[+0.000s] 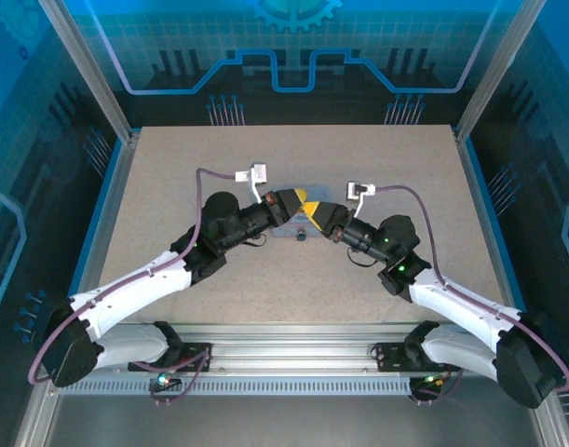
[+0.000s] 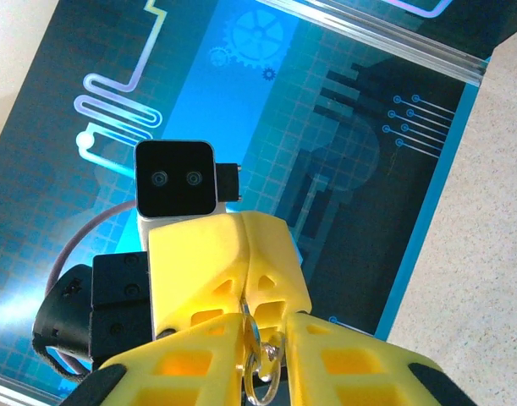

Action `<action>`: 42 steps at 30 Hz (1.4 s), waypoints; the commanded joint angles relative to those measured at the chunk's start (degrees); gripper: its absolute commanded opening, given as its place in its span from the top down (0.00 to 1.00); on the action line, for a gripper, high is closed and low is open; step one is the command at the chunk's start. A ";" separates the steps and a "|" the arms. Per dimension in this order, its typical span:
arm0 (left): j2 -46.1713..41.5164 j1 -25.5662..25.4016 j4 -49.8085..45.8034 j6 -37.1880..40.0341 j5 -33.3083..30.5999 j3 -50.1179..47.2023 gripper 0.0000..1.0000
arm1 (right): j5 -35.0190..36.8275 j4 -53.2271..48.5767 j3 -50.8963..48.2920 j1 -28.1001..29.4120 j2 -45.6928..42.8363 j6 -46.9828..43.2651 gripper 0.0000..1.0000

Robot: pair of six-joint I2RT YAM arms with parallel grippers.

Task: Unlock a padlock with a key

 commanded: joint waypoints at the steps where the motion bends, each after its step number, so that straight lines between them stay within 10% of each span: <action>1: -0.62 -0.61 2.91 -0.72 -0.94 -0.56 1.00 | 1.78 1.46 1.12 0.55 -1.12 -1.14 0.75; 25: -0.69 -0.96 2.19 -0.97 -1.81 -0.86 1.00 | 0.35 0.08 1.51 -0.13 -2.16 -3.27 1.00; 31: -4.19 -0.59 -2.52 0.60 -5.03 -1.59 0.53 | -0.07 -10.38 1.88 -0.70 -7.14 -9.52 1.00; 42: -9.82 0.90 -12.72 2.84 -5.58 -3.10 0.43 | 3.84 -37.54 4.73 -1.12 -19.21 -34.36 1.00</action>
